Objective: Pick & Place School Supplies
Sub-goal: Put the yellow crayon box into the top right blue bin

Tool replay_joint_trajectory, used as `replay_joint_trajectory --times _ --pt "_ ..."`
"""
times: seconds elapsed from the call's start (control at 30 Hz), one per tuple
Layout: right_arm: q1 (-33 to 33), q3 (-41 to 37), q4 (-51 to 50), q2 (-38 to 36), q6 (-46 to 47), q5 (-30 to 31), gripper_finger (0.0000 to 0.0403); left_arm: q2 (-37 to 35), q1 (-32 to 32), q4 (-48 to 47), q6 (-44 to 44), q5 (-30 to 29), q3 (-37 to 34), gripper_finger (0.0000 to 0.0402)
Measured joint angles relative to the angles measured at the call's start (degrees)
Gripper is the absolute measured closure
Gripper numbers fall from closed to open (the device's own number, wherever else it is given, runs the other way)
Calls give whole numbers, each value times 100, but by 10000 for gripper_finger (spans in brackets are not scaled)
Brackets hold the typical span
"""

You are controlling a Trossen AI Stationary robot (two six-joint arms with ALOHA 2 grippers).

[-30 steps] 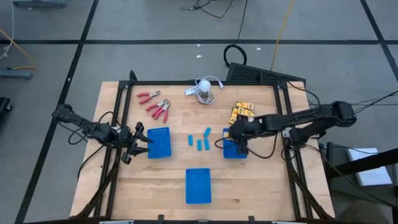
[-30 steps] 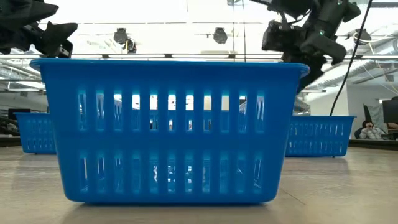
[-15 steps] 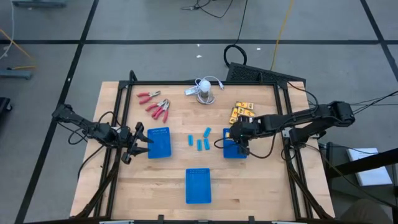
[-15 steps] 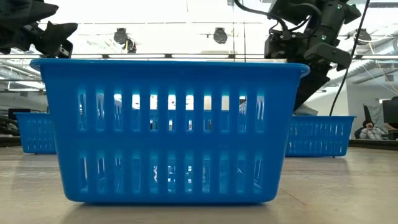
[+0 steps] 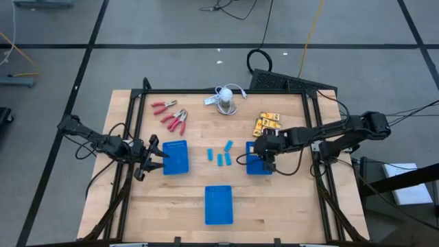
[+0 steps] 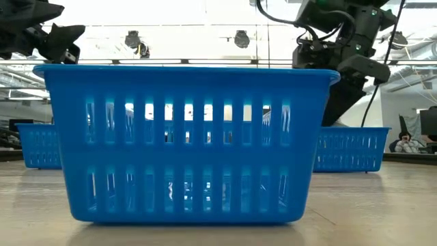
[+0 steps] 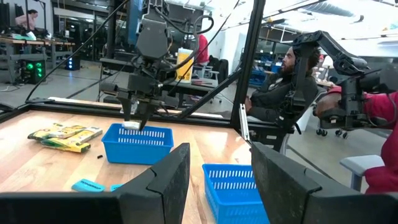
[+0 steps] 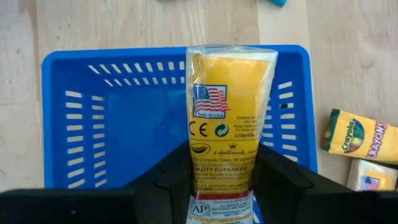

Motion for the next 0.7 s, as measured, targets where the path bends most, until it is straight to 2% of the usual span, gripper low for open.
replay_joint_trajectory --times 0.7 --pt "0 -5 -13 0 122 0 268 0 0 -2 -1 0 -1 229"
